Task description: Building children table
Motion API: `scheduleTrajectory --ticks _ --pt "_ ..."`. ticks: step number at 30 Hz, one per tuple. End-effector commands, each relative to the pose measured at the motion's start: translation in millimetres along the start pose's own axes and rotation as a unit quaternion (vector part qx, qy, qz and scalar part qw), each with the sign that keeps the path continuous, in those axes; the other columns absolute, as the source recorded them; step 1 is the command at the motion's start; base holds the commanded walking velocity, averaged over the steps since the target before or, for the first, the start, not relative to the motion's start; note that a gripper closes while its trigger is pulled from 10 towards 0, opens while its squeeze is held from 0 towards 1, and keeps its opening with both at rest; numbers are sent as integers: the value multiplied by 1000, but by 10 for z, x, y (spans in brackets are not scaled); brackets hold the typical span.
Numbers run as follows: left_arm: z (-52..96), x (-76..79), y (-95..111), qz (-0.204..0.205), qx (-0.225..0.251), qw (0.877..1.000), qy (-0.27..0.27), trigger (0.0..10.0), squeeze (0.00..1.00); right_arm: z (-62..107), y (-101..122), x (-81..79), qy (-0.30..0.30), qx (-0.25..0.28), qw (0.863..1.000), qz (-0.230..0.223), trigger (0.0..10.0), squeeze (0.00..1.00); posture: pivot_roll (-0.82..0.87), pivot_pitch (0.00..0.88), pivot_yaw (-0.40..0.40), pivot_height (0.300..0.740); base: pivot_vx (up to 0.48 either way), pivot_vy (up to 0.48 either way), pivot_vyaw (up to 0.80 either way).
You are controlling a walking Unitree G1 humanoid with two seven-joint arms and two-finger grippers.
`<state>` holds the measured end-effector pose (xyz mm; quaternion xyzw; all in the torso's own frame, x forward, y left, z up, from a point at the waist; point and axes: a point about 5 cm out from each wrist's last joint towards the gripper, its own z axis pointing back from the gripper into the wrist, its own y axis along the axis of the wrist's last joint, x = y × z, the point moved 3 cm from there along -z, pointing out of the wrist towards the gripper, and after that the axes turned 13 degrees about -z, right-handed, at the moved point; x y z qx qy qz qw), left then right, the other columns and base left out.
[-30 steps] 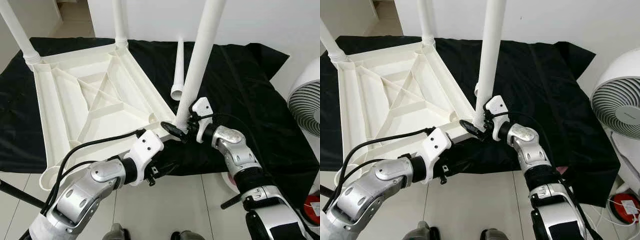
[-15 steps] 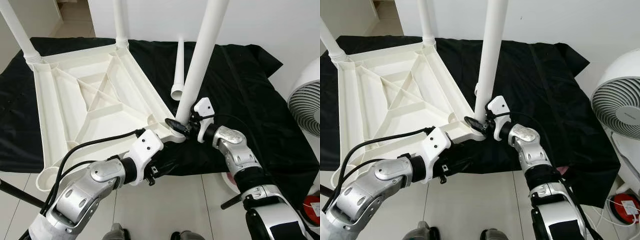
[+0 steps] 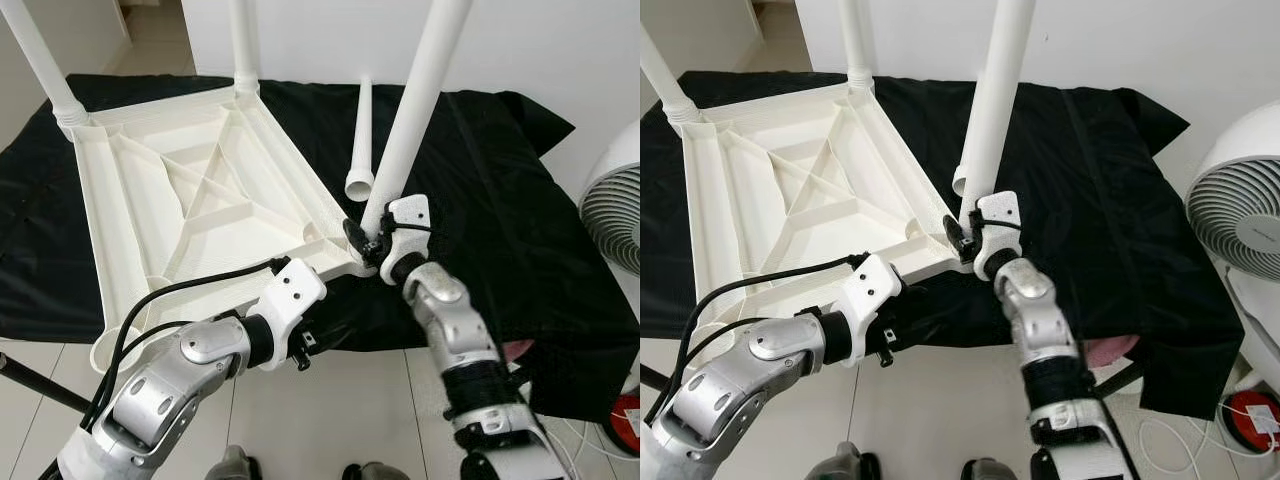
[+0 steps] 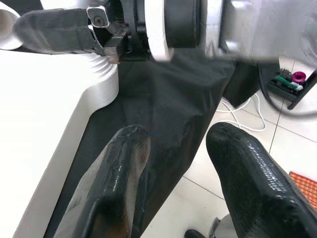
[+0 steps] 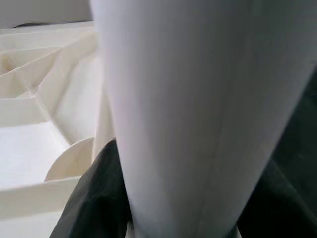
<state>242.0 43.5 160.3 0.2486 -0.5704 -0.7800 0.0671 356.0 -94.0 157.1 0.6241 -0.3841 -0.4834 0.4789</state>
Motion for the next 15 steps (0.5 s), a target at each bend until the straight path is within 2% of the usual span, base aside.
scheduleTrajectory --ticks 1,3,5,7,9,10,15 --pt "-1 19 16 -6 3 1000 -9 10000 0 68 -103 103 -55 -14 998 -3 10000 0 10 86 -8 740 0 0 0" --pt "-5 18 17 -7 3 1000 -10 10000 0 116 -104 18 -76 -4 997 -14 10000 0 13 83 -9 740 0 0 0" --pt "-5 18 18 -7 3 1000 -10 10000 0 127 -99 -2 -80 -1 997 -17 10000 0 13 83 -9 740 0 0 0" --pt "0 17 21 -8 4 1000 -10 10000 0 134 -57 -79 -65 13 998 -17 10000 0 14 79 -7 740 0 0 0" --pt "3 19 16 -9 3 1000 -11 10000 0 141 -21 -81 -60 22 998 -15 10000 0 12 76 -5 740 0 0 0" --pt "4 17 14 -9 2 1000 -11 10000 0 144 1 -64 -61 26 998 -16 10000 1000 12 76 -5 740 0 0 0" --pt "7 8 13 -11 2 1000 -10 10000 0 159 83 -22 -59 46 997 -19 10000 1000 12 73 -6 740 0 0 0"
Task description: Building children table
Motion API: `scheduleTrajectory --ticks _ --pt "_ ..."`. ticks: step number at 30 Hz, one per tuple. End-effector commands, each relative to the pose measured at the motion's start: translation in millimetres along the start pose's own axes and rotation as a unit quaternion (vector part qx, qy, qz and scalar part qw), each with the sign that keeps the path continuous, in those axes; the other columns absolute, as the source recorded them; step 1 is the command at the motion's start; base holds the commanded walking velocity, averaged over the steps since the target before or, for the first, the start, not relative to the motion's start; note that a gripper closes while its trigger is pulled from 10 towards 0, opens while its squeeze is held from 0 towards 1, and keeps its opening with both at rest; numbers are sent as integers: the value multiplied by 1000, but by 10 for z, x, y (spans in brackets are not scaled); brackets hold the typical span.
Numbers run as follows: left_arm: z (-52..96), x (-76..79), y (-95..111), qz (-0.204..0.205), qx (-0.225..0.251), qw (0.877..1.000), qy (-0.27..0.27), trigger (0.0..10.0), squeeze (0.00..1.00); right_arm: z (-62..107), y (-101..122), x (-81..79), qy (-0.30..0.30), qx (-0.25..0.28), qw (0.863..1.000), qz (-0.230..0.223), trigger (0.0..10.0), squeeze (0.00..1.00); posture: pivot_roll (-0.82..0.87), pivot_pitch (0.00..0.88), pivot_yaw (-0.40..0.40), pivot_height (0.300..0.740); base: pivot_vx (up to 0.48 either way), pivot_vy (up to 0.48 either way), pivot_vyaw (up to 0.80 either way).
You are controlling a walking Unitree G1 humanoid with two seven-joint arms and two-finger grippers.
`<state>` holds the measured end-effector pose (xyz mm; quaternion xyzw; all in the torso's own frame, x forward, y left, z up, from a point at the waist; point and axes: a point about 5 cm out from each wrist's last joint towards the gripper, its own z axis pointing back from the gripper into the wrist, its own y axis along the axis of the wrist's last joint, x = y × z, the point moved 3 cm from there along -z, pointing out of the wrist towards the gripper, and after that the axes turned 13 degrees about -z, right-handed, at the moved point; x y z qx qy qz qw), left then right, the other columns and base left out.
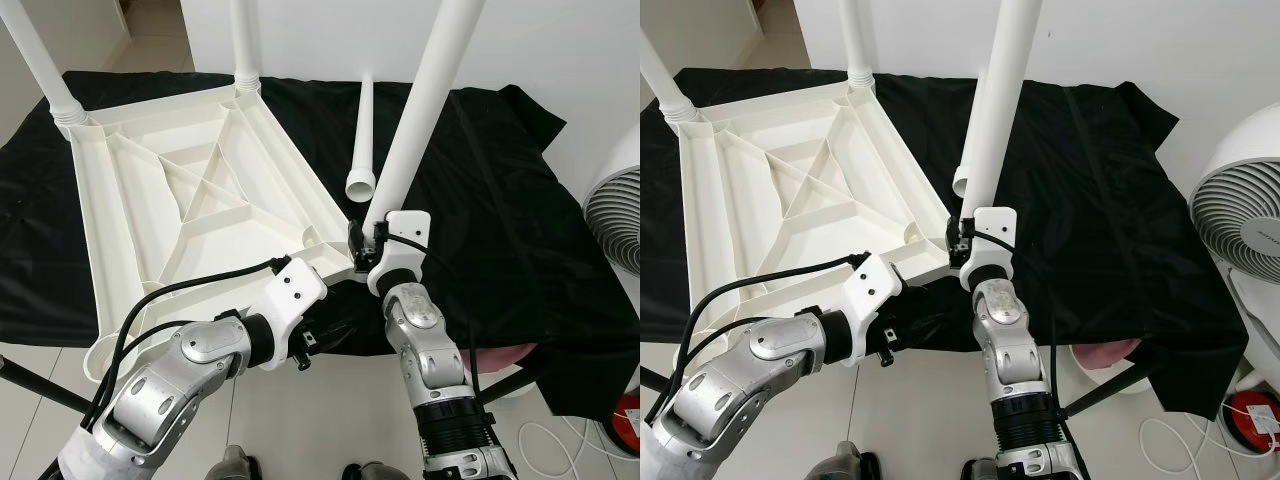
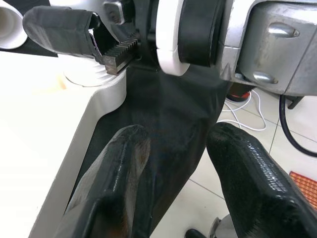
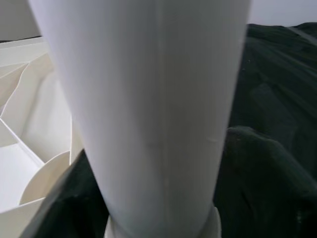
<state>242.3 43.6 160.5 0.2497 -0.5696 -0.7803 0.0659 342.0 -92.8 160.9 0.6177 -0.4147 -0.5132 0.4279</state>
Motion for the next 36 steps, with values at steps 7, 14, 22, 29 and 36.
scheduleTrajectory --ticks 7,14,22,29,36 --pt "13 -7 18 -13 3 1000 0 10000 0 127 156 15 22 40 999 6 10000 1000 10 80 -10 740 0 0 0" --pt "-10 -217 -9 -21 -5 998 56 10000 0 234 126 6 62 35 997 0 10000 0 5 71 -9 740 0 0 0" --pt "36 -344 -83 -46 -29 996 74 10000 0 425 53 104 94 14 995 -2 10000 0 -11 74 2 740 0 0 0" --pt "79 -397 -180 -65 -56 993 77 10000 0 618 22 278 108 -1 994 -6 10000 0 -25 82 14 740 0 0 0" --pt "70 -433 -263 -70 -78 991 83 10000 0 662 -2 347 103 -9 995 -6 10000 0 -34 88 19 740 0 0 0"
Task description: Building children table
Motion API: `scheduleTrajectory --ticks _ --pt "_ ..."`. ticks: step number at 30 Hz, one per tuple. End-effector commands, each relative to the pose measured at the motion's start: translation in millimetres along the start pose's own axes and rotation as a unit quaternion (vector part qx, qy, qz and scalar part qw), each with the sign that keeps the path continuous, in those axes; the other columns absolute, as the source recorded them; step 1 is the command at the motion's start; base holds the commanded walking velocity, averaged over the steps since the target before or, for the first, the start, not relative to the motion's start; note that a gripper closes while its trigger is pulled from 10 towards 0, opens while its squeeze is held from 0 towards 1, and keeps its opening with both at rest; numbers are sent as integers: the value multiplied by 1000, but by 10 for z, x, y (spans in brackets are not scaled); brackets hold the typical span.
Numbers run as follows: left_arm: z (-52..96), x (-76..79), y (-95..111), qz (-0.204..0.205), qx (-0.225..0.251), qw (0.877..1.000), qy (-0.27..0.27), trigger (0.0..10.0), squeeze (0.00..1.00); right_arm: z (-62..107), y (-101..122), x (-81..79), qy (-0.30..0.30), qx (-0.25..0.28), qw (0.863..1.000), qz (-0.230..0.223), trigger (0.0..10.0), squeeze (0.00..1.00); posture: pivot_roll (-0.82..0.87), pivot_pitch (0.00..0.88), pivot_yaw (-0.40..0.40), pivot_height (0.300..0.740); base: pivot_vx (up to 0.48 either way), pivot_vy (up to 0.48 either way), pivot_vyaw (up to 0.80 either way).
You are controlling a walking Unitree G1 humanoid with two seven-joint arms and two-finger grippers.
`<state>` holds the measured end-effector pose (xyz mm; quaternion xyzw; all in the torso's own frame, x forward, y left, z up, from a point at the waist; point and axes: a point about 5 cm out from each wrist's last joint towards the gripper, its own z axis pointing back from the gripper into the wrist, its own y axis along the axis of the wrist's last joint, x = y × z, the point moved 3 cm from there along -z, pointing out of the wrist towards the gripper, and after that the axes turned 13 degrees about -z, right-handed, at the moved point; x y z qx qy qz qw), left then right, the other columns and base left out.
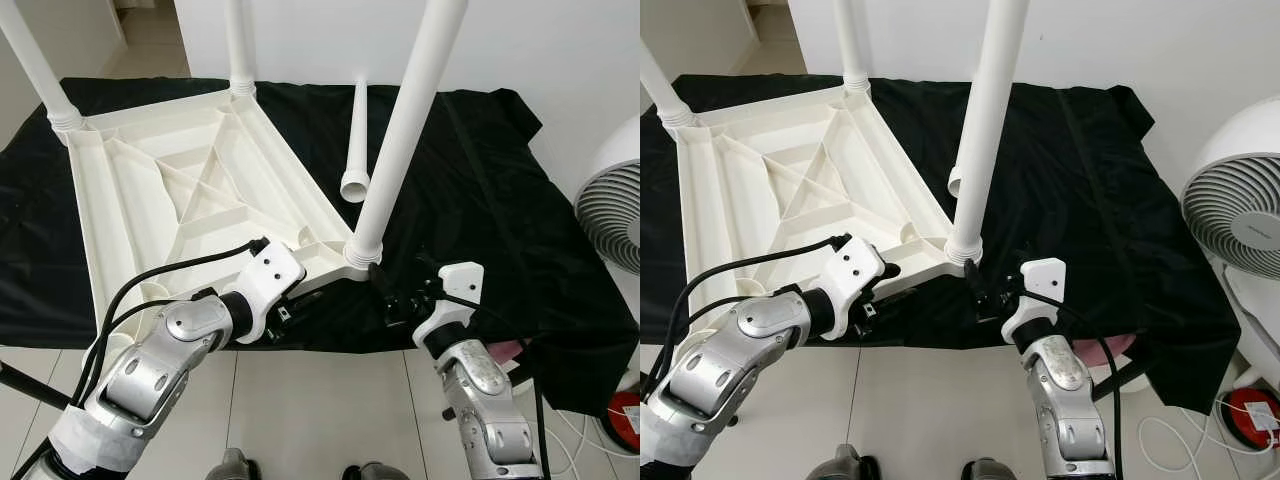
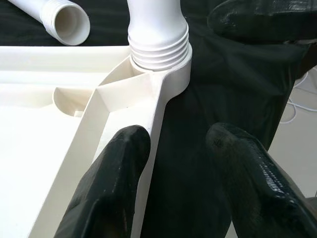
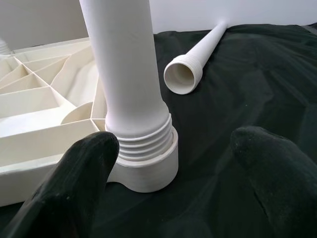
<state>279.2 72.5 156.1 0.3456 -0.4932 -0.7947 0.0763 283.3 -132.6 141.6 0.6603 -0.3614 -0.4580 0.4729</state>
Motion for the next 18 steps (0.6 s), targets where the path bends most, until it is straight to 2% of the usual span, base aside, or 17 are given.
scheduleTrajectory --ticks 1,8,9,18 --pt "-15 -24 -103 -3 -25 1000 5 10000 0 18 30 -4 4 6 1000 -1 10000 0 -35 89 18 740 0 0 0" --pt "-33 -83 -260 1 -67 997 26 10000 0 9 58 -3 5 9 1000 -1 10000 0 -34 91 20 740 0 0 0" --pt "-28 -131 -371 7 -98 994 40 10000 0 -2 74 17 2 12 1000 -1 10000 0 -34 91 20 740 0 0 0" --pt "-27 -202 -445 14 -118 991 61 10000 0 -24 77 17 3 13 1000 0 10000 0 -31 92 21 740 0 0 0"
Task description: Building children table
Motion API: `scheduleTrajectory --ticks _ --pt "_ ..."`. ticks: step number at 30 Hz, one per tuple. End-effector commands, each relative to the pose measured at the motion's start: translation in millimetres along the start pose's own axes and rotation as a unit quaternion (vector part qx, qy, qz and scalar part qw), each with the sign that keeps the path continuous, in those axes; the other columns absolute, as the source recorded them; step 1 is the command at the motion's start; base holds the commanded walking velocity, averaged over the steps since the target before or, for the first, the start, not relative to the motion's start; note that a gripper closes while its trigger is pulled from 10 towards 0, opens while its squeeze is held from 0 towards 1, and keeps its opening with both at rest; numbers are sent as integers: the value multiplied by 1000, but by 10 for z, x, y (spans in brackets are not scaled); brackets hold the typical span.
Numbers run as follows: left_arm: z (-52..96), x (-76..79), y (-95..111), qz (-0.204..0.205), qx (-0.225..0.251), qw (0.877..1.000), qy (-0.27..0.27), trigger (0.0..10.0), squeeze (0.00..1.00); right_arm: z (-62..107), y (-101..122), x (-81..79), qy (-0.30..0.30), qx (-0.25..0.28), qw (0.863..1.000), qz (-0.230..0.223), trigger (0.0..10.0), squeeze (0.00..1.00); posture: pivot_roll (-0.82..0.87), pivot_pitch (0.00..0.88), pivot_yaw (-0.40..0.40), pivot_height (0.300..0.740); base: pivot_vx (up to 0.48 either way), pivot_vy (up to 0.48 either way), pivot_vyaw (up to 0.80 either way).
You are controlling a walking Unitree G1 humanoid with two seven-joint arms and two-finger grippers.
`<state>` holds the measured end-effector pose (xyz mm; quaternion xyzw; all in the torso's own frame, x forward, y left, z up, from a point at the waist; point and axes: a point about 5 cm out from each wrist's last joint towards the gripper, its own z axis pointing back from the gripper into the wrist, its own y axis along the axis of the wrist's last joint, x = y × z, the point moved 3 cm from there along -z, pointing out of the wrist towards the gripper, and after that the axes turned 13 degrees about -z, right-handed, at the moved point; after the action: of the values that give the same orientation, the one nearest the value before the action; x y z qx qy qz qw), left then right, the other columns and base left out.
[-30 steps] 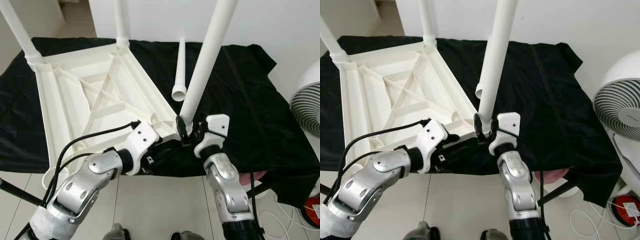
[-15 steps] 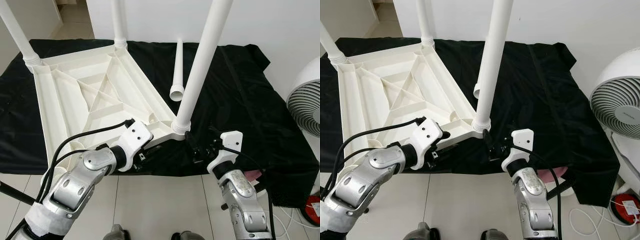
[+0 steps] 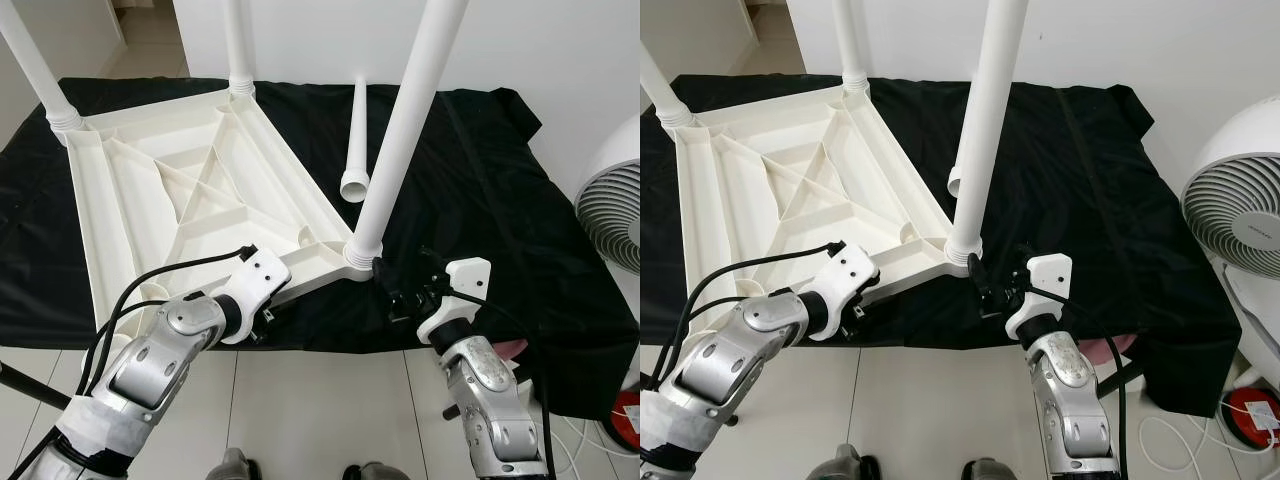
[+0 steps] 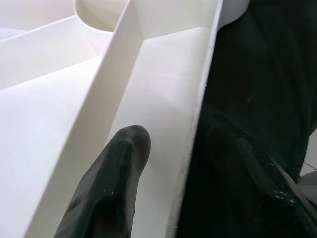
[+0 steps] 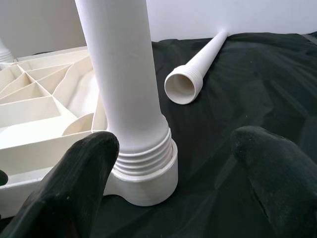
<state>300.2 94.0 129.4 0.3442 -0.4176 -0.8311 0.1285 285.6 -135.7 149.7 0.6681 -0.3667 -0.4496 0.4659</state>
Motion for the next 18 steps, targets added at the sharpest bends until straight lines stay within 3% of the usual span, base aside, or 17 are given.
scheduleTrajectory --ticks 1,18 --pt "-3 -100 -81 8 -27 998 52 10000 0 -12 -7 3 -1 0 1000 0 10000 0 -30 96 22 740 0 0 0" --pt "-14 -148 -72 17 -30 997 69 10000 0 -62 1 -16 1 4 1000 3 10000 0 -23 108 27 740 0 0 0"
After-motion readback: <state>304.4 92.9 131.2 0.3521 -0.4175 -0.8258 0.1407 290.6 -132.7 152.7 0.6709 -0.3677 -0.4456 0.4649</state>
